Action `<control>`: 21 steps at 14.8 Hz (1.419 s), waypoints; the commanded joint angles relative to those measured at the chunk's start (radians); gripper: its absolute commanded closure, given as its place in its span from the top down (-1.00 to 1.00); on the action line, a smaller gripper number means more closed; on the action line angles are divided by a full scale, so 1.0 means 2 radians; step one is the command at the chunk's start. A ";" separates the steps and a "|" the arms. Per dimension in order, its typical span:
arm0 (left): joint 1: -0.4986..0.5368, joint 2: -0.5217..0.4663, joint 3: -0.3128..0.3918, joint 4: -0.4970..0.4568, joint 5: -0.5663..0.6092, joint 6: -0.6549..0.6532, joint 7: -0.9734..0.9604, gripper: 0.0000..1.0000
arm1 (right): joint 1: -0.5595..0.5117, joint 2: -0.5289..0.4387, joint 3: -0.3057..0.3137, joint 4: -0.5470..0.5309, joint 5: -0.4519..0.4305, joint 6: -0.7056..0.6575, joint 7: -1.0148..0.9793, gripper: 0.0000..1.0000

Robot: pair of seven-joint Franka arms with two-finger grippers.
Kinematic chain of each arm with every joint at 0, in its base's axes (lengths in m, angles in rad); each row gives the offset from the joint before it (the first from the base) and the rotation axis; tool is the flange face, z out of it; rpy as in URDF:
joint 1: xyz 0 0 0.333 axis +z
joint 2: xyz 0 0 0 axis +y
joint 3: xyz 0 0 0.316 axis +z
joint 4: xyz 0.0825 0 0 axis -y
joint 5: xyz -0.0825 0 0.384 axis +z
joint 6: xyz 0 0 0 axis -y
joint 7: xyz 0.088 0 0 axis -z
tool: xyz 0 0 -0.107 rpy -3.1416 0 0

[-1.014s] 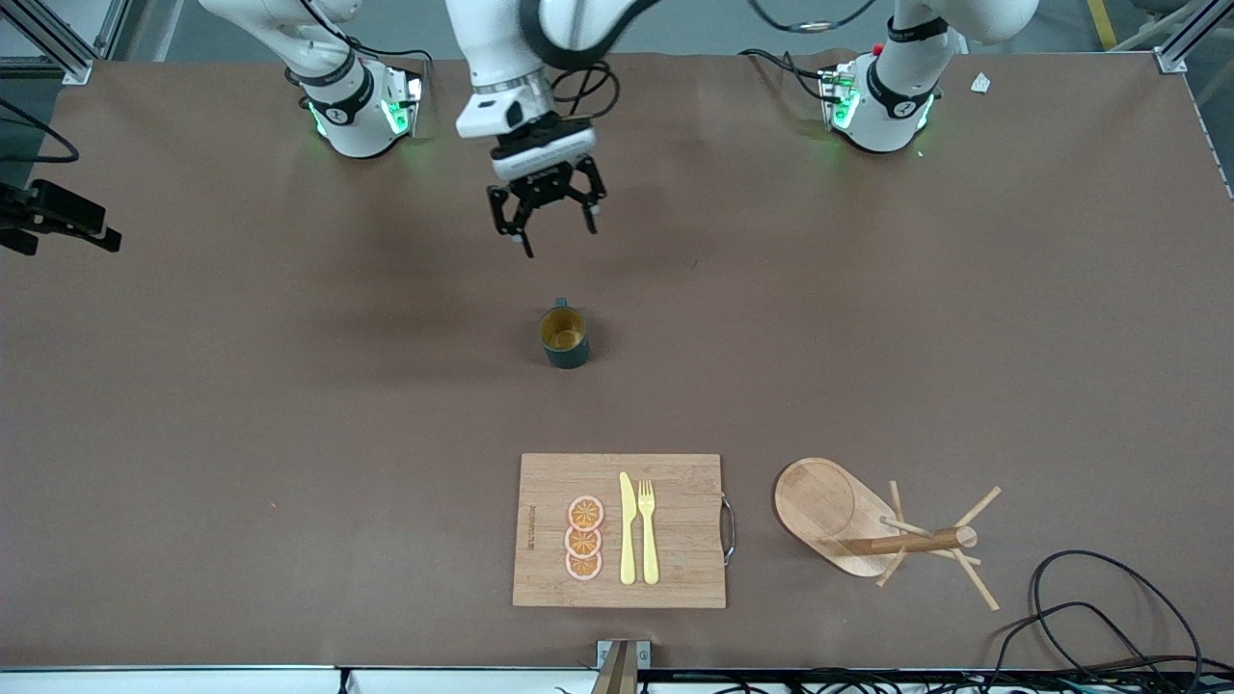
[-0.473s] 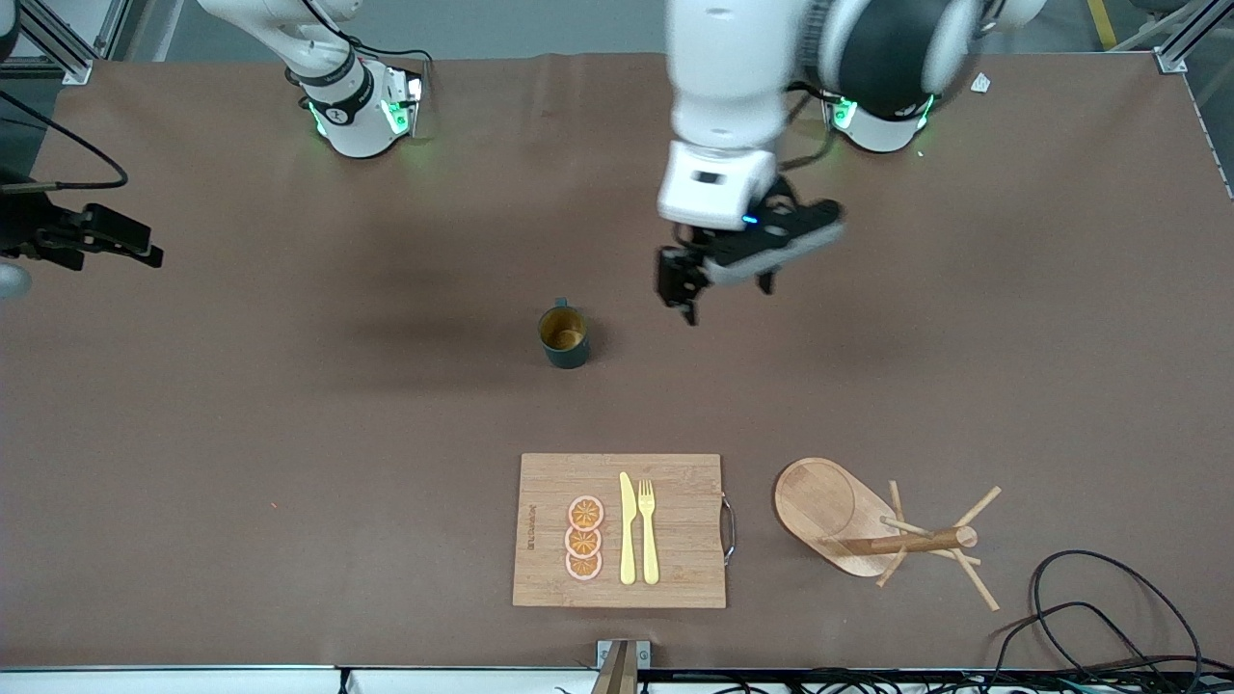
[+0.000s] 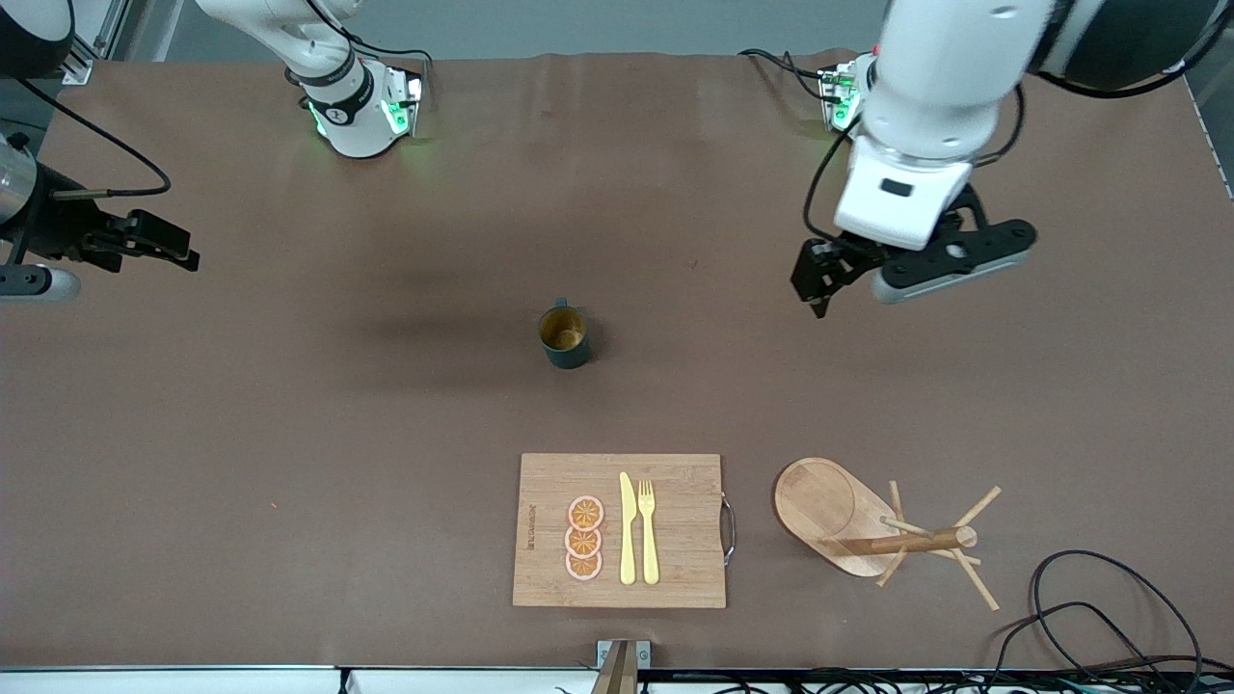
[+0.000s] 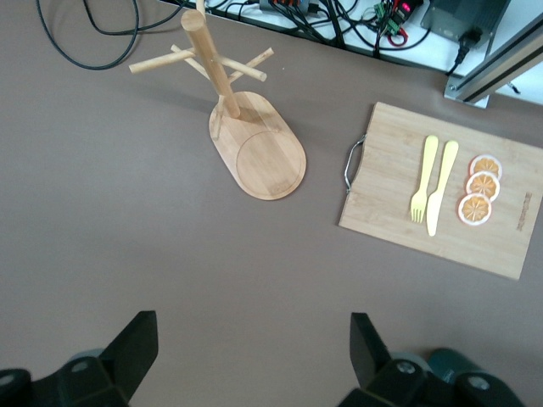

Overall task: Transfer cup from left to right arm and place
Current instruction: 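Withdraw the left gripper while the right gripper reaches toward the mug, then lower the right gripper over the teal mug's rim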

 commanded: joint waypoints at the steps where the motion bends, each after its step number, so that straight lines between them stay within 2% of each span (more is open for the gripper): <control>1: 0.016 -0.009 -0.004 -0.005 -0.015 -0.008 0.050 0.99 | 0.025 -0.025 0.000 -0.046 0.004 0.032 0.046 0.99; 4: 0.023 -0.012 0.005 -0.005 -0.016 -0.015 0.095 0.99 | 0.073 -0.031 0.000 -0.094 0.004 0.075 0.128 1.00; 8: 0.074 -0.012 0.006 -0.001 -0.050 -0.017 0.185 0.99 | 0.128 -0.039 0.000 -0.160 0.004 0.163 0.192 1.00; 12: 0.086 -0.015 0.007 -0.001 -0.053 -0.021 0.191 0.99 | 0.194 -0.036 0.000 -0.220 0.004 0.254 0.245 1.00; 16: 0.095 -0.019 0.006 -0.001 -0.048 -0.034 0.199 1.00 | 0.245 0.000 0.000 -0.223 0.001 0.299 0.319 0.99; 21: 0.104 -0.020 0.008 -0.001 -0.049 -0.052 0.244 1.00 | 0.273 0.055 0.000 -0.220 -0.004 0.352 0.353 0.97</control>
